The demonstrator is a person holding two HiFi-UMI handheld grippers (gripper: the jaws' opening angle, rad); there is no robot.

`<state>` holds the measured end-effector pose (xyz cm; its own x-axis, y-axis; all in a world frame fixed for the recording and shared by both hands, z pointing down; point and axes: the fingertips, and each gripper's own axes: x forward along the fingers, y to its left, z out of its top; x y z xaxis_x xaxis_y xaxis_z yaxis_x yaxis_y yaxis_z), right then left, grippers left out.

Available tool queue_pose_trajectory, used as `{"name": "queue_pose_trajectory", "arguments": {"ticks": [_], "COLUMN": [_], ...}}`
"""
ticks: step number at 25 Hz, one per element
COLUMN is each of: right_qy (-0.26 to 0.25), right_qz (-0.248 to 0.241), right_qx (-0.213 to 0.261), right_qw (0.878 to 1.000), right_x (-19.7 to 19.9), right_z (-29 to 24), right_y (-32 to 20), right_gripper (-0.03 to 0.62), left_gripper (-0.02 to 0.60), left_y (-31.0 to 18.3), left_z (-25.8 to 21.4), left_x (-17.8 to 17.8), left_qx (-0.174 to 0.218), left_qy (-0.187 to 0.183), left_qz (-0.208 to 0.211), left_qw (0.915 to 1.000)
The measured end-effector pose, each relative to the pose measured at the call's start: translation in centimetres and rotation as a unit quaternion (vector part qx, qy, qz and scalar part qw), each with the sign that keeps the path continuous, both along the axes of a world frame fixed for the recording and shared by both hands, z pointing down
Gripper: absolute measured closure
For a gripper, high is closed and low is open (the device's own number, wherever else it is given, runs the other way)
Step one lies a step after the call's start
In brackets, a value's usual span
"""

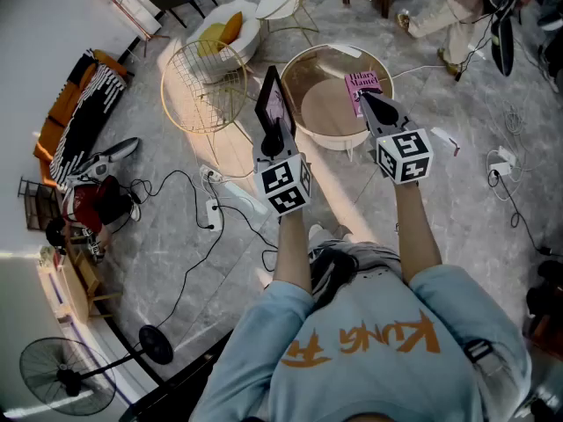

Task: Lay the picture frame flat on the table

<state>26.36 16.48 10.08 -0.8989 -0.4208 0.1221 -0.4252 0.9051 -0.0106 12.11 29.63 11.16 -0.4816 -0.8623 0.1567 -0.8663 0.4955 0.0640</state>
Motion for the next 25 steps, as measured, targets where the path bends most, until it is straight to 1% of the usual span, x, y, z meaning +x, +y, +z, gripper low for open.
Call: {"name": "queue_pose_trajectory", "arguments": {"ticks": [9,15,21,25], "right_qy": [-0.008,-0.023,-0.019,-0.007], "right_qz": [-0.006,0.015,0.009,0.007], "right_qx": [-0.002,0.000,0.014,0.037], "right_qw": [1.000,1.000,1.000,0.999], "right_x": [-0.3,-0.1,-0.4,-0.9], "right_z": [-0.3,-2.1,-2.9,-3.3], "right_y": [-0.4,-2.3,-3.0,-3.7], "right_gripper": [0.599,0.599,0.597,0.597], "left_gripper": [0.555,0.555,0.555,0.555], "left_y": [-0.8,-1.4,-2.1,-3.1], "left_z": [0.2,0.3,-0.6,-1.0], "left_x": [0.0,-0.4,-0.7,-0.9], "left_qx": [-0.003,0.005,0.019,0.022], "left_qy": [-0.002,0.004,0.006,0.004], "left_qz": [0.007,0.002,-0.001,0.000], "left_qw": [1.0000,1.0000,0.9998,0.9998]}}
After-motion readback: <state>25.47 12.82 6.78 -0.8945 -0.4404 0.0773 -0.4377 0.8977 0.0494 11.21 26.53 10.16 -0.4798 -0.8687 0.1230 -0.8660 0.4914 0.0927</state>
